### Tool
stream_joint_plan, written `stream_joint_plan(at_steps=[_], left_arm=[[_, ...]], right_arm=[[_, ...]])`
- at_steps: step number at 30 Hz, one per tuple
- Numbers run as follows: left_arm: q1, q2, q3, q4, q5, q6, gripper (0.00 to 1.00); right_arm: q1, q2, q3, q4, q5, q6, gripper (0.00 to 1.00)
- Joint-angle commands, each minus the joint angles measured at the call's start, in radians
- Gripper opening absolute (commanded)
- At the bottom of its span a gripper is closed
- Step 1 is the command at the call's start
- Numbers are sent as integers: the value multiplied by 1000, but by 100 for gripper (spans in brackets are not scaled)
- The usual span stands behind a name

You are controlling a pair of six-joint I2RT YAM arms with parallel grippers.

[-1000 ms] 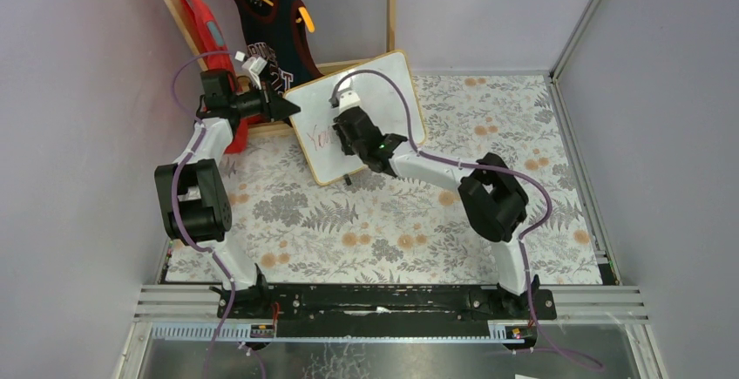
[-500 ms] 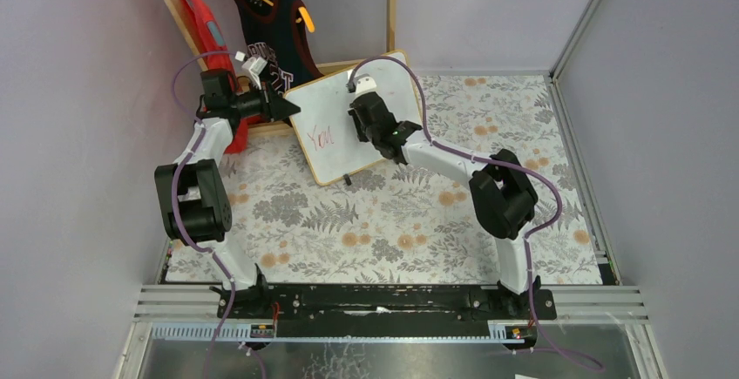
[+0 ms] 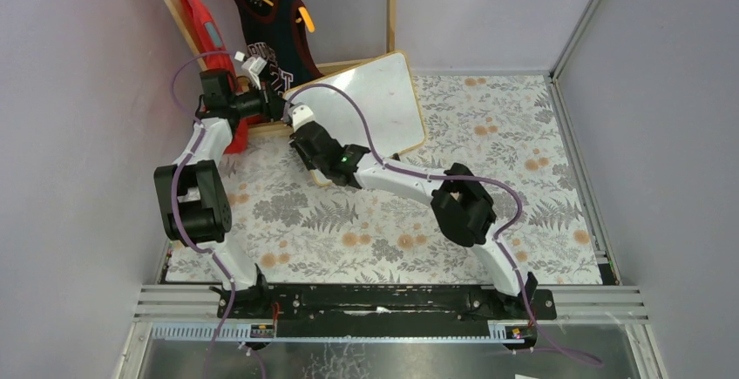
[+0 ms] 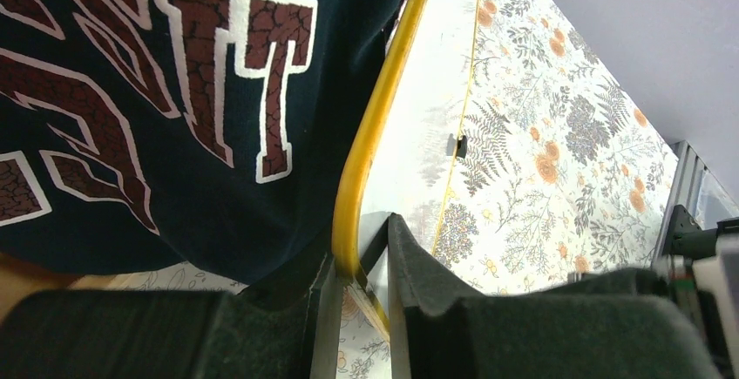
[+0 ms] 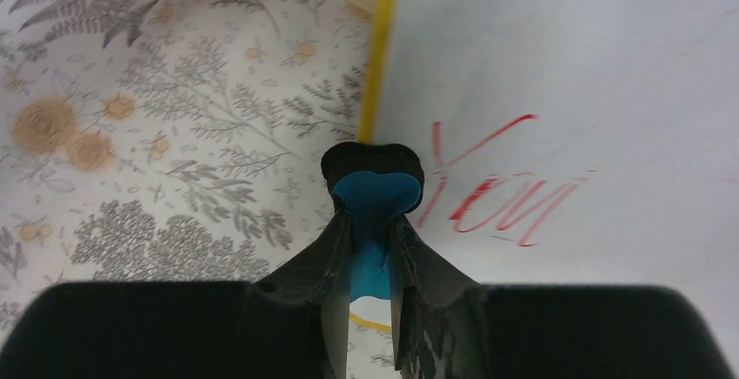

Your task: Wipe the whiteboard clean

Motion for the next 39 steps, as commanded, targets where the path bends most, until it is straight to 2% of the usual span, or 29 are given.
stream_joint_plan(at_steps=[1, 7, 29, 35, 39], left_arm=[[-7, 9, -35, -54, -118, 122, 0], [-7, 1, -44, -54, -120, 127, 0], [-7, -4, -41, -74, -130, 148, 0], [-6, 1, -38, -74, -130, 145, 0], [-6, 4, -40, -75, -128, 142, 0]], right_arm=[[5, 18, 72, 16, -11, -9, 0], [-8, 27, 68, 6, 57, -62, 0], [-202, -111, -89, 46, 82, -75, 0], [-201, -130, -83, 40, 34, -44, 0], [-155, -107, -52, 33, 28, -36, 0]])
